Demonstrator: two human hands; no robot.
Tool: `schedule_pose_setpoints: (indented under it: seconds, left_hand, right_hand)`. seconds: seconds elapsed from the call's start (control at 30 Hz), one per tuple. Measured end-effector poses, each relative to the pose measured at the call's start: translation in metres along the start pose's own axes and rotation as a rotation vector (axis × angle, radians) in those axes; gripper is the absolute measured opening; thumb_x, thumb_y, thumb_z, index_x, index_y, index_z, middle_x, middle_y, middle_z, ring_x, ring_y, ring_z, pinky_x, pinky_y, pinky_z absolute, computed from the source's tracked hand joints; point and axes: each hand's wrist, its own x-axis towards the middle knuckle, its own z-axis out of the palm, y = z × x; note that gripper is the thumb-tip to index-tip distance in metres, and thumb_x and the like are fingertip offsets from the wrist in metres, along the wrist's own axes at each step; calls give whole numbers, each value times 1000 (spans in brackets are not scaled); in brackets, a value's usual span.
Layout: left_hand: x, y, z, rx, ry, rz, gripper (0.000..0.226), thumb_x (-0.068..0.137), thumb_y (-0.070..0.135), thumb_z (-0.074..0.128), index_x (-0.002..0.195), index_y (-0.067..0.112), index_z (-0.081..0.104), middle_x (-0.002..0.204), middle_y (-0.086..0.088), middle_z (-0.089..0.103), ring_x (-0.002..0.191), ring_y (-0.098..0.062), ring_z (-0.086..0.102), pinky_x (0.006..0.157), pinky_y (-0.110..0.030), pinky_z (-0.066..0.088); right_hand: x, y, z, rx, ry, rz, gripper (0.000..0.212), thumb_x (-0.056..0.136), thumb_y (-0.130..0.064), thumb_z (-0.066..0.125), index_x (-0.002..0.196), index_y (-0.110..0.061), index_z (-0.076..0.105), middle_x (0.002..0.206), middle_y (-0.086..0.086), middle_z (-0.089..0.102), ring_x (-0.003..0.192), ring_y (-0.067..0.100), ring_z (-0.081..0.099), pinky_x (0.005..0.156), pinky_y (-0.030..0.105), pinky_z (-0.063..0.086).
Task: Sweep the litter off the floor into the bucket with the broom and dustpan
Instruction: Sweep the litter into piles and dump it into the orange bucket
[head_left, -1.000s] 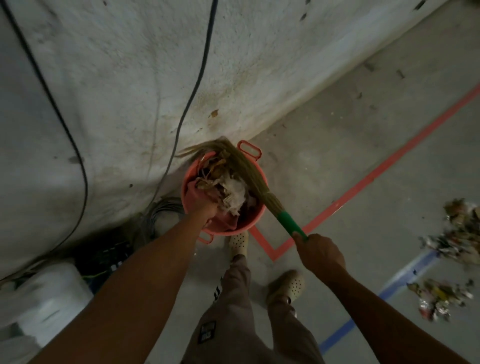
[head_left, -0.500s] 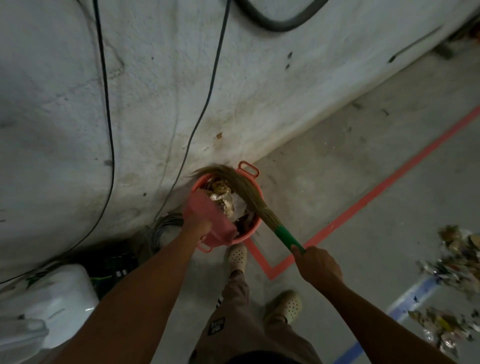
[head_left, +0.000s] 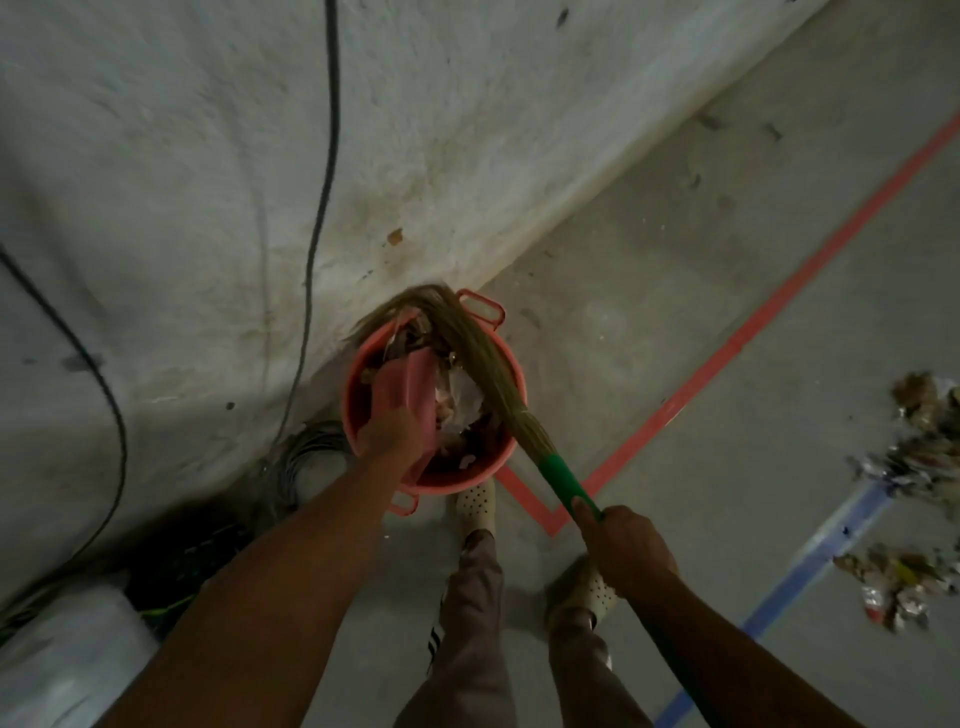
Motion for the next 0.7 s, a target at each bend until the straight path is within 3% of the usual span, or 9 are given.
schedule_pose_setpoints:
  seconds: [0.1,0.17,0.3,0.47,0.7]
  left_hand:
    - [35,15,1,168,-13,111,35,103,21,47,129,1,60,125,-15,65,116,-36,62,94,-43,51]
    - [64,22,11,259,-10,148,38,104,23,46,136,4,55,137,-17,58,125,-37,57,100,-45,46]
    - [108,25,17,304,-34,172,39,102,20,48,139,6,53,137,-19,58,124,-39,57,101,-47,47]
    - [103,17,2,266,-61,144,40,99,27,53,134,7,55,118,-17,66,100,-35,66,72,-41,49]
    - [21,8,-13,166,-131,107,43,95,29,60,127,1,57,108,-17,67,97,-36,66,85,-47,57]
  right_hand:
    - [28,-9,16,5,-16,25,61,96,-71,33,88,-18,61,84,6,67,74,22,67,71,34,58]
    - [39,-8,25,-8,-32,53,57,98,-69,33,85,-20,59,83,4,67,73,20,66,66,30,53]
    - [43,3,40,-22,-20,72,52,100,-65,32,81,-22,54,76,0,63,65,12,61,56,25,45]
    - [24,8,38,-11,-18,73,55,99,-68,32,83,-22,57,75,0,63,62,13,60,55,27,49]
    - [-28,17,7,56,77,11,60,96,-72,34,80,-20,59,77,3,64,68,19,63,58,30,49]
